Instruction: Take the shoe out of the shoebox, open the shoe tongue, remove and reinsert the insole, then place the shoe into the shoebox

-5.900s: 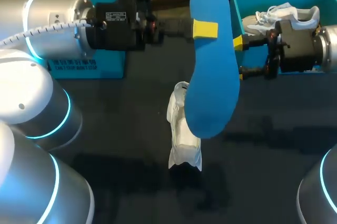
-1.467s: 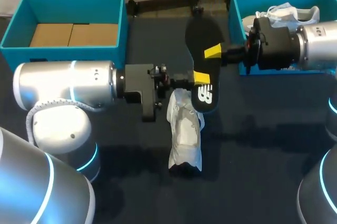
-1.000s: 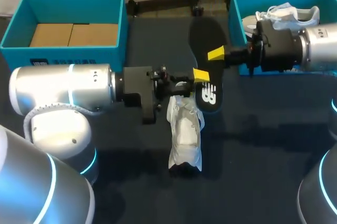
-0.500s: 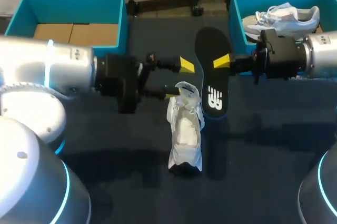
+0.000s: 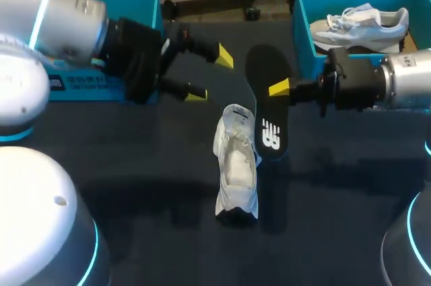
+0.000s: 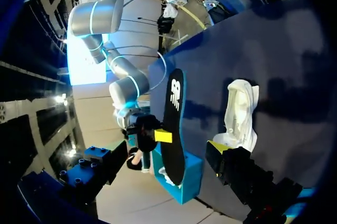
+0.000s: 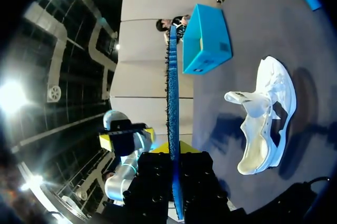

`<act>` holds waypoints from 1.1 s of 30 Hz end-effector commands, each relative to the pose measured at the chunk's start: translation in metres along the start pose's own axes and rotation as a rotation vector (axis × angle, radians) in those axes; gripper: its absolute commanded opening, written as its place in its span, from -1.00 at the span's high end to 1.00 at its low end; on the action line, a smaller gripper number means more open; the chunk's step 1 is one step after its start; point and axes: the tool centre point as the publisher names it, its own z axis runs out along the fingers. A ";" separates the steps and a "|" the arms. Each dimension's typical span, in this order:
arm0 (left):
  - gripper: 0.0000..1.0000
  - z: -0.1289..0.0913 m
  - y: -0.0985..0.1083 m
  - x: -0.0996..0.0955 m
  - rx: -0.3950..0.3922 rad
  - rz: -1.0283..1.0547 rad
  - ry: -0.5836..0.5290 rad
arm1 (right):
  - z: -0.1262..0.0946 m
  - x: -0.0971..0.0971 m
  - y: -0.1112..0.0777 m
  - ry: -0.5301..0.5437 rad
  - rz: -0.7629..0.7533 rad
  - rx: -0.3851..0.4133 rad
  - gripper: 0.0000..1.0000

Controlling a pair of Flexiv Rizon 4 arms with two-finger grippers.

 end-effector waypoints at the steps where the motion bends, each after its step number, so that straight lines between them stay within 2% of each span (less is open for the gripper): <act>1: -1.00 -0.002 0.014 -0.015 0.099 -0.002 0.335 | 0.008 -0.004 0.004 0.001 0.001 0.008 1.00; 12: -1.00 -0.004 0.028 -0.041 0.156 -0.016 0.547 | 0.018 -0.009 0.010 0.005 -0.009 0.023 1.00; 16: -1.00 -0.005 0.032 -0.048 0.169 -0.010 0.665 | 0.019 -0.010 0.013 0.008 -0.012 0.024 1.00; 23: -1.00 -0.002 0.045 -0.064 0.120 0.013 0.771 | 0.020 -0.014 0.014 0.011 -0.011 0.022 1.00; 27: -1.00 0.000 0.048 -0.073 0.119 0.014 0.832 | 0.020 -0.014 0.016 0.013 -0.017 0.014 1.00; 33: -1.00 0.002 0.047 -0.077 0.138 -0.006 0.908 | 0.019 -0.014 0.017 0.015 -0.026 0.008 1.00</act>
